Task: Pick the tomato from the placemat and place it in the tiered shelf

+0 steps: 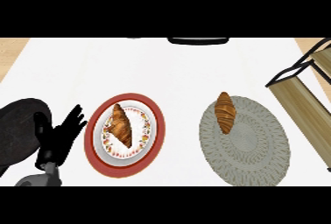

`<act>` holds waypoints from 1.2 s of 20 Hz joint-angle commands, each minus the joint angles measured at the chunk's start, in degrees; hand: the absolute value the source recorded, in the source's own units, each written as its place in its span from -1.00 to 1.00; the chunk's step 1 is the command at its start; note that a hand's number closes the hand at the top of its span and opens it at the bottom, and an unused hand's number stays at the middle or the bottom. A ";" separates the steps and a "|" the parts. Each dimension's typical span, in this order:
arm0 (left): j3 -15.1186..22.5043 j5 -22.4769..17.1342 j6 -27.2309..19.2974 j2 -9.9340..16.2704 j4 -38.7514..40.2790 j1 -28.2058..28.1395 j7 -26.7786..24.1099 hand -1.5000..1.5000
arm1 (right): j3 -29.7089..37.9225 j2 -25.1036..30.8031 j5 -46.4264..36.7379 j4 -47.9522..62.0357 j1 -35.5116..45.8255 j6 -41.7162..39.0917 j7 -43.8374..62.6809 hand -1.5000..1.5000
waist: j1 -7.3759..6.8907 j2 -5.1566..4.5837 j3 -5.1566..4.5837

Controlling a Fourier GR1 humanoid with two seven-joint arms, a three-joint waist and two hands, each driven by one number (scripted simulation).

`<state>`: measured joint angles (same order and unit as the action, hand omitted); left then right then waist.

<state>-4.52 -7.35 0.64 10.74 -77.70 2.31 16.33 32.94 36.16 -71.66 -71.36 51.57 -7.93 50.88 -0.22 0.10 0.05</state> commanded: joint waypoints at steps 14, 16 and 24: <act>-0.13 0.48 0.23 -0.13 -0.01 0.52 1.12 0.00 | 8.49 -2.12 9.87 -8.94 3.32 23.34 2.91 -1.00 | -0.12 -0.07 -0.05; 0.12 0.78 0.07 -1.14 -0.69 -2.59 -1.27 0.00 | 9.68 -0.72 10.45 -13.33 0.12 23.27 2.76 -1.00 | 0.20 0.06 -0.06; -0.50 0.93 -0.10 -1.63 1.60 -1.68 -2.28 0.00 | 11.78 2.11 1.28 -25.98 -5.94 21.77 11.09 -1.00 | 0.96 0.15 -0.12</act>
<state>-5.06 -6.82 0.53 9.97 -78.09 1.78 16.16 43.57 37.87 -67.88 -89.86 48.49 14.82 56.68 0.29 0.22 0.01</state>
